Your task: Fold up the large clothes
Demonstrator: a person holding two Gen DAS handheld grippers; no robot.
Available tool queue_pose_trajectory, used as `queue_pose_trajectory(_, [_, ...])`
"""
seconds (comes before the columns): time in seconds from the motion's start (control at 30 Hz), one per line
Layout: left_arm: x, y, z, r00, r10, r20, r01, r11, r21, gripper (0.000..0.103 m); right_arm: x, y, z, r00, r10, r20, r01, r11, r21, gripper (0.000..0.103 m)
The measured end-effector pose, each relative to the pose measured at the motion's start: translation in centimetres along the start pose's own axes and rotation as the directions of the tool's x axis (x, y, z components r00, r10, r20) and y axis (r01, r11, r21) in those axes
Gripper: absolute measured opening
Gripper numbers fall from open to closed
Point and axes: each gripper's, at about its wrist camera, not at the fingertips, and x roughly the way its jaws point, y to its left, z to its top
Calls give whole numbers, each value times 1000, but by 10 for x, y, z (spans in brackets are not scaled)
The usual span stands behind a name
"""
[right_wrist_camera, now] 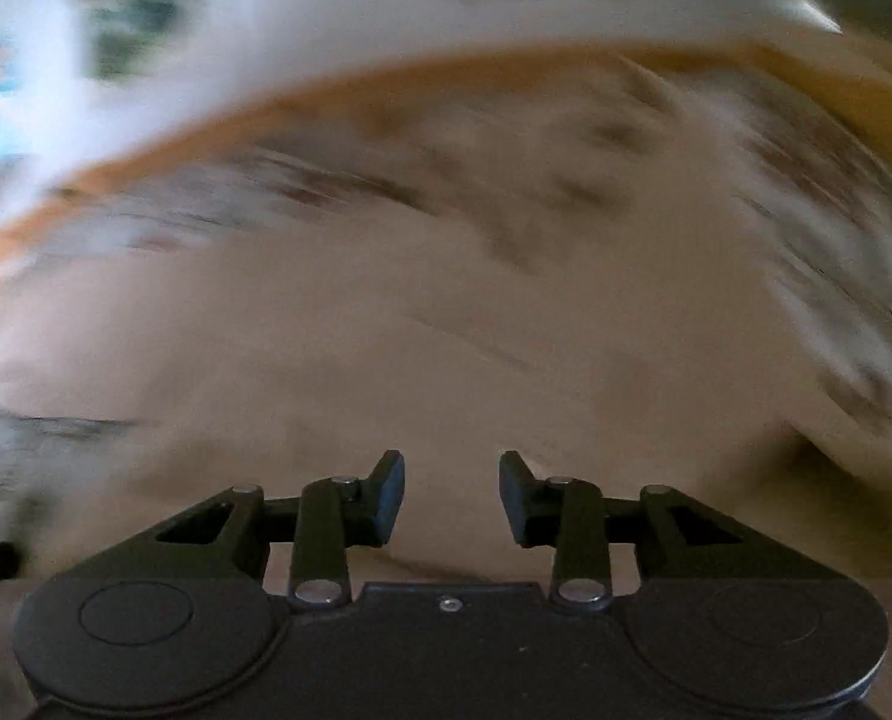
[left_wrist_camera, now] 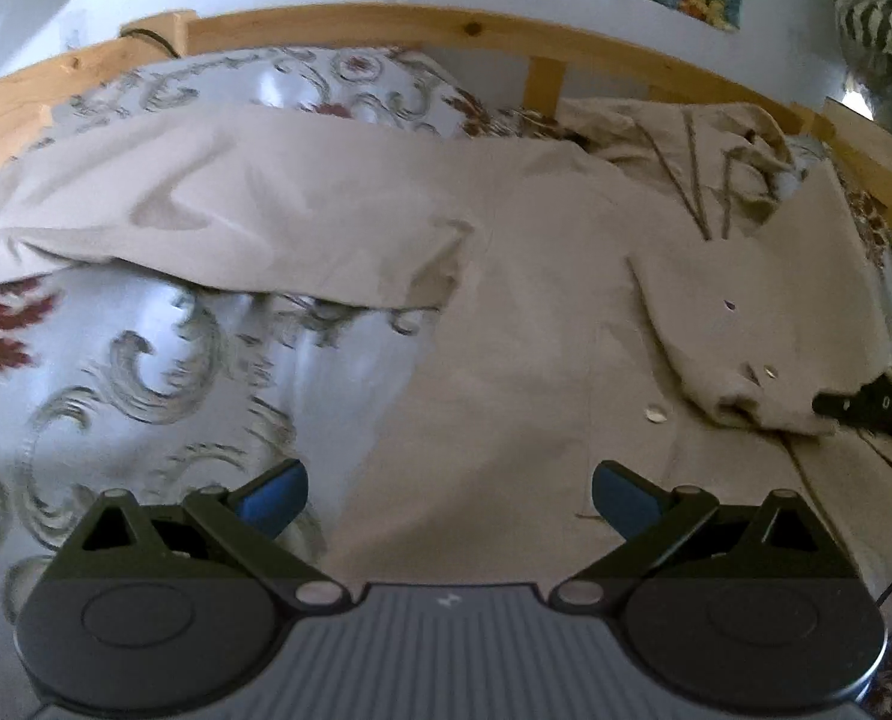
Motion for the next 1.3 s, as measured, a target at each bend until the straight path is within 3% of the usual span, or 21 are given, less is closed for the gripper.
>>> queue_pose_trajectory(0.07, [2,-6,0,999,-33,-20,33,999,1,102,5,-25,-6,998,-13,-69,22,991,129,39])
queue_pose_trajectory(0.2, [0,-16,-1,999,-48,-16,49,998,30,102,12,-45,-15,988,105,-112,-70,958,278,39])
queue_pose_trajectory(0.23, [-2,-17,-1,999,-49,-13,50,998,31,102,12,-45,-14,985,139,-104,-102,948,303,35])
queue_pose_trajectory(0.3, [-5,-17,-2,999,-47,-8,47,998,29,102,10,-39,-12,980,179,-89,-142,937,320,15])
queue_pose_trajectory(0.37, [-10,-16,-3,999,-43,1,43,998,34,102,3,-32,-9,982,188,-36,-171,946,274,3])
queue_pose_trajectory(0.47, [-15,-15,-5,999,-52,11,51,997,62,102,-12,-7,5,977,200,71,-208,969,134,1])
queue_pose_trajectory(0.53, [-16,-16,-7,998,-55,14,53,995,78,102,-18,16,16,962,240,130,-243,970,11,1])
queue_pose_trajectory(0.63, [-14,-18,-9,998,-69,8,68,993,91,102,-25,56,30,928,329,174,-306,940,-149,0])
queue_pose_trajectory(0.7, [-13,-19,-11,997,-81,2,81,992,102,102,-21,83,35,901,409,144,-367,896,-250,0])
queue_pose_trajectory(0.8, [-10,-20,-15,994,-109,-12,110,987,119,102,-9,128,33,831,556,9,-500,754,-426,1])
queue_pose_trajectory(0.87, [-6,-21,-18,992,-122,-29,124,984,125,102,-5,146,23,801,597,-48,-529,668,-523,7])
queue_pose_trajectory(0.9, [-3,-21,-19,991,-125,-37,129,983,129,102,-5,148,21,796,603,-56,-531,651,-542,17])
queue_pose_trajectory(0.97, [1,-21,-18,991,-128,-48,133,982,136,102,-3,135,23,793,609,-28,-529,665,-527,27])
queue_pose_trajectory(1.0, [1,-21,-17,991,-126,-39,130,981,141,102,-4,122,26,802,597,-9,-520,690,-503,37])
queue_pose_trajectory(1.07, [-1,-22,-11,993,-121,11,117,980,158,102,0,90,39,862,502,71,-421,787,-452,46])
queue_pose_trajectory(1.13, [-1,-22,-1,990,-120,68,106,977,183,102,-4,57,47,927,313,205,-200,878,-435,54])
queue_pose_trajectory(1.17, [0,-23,5,989,-119,87,99,975,198,102,-4,44,47,942,187,280,-53,903,-426,64])
queue_pose_trajectory(1.2, [4,-25,12,989,-112,101,88,972,217,102,-2,27,48,929,17,370,141,908,-395,73])
queue_pose_trajectory(1.23, [10,-28,19,989,-103,104,76,969,234,102,1,14,51,910,-91,405,249,900,-357,74])
queue_pose_trajectory(1.27, [19,-31,26,991,-84,103,57,967,247,102,6,1,56,902,-159,401,301,898,-321,74])
queue_pose_trajectory(1.3, [25,-34,31,993,-66,103,38,968,249,102,14,-15,63,913,-191,362,303,909,-285,73])
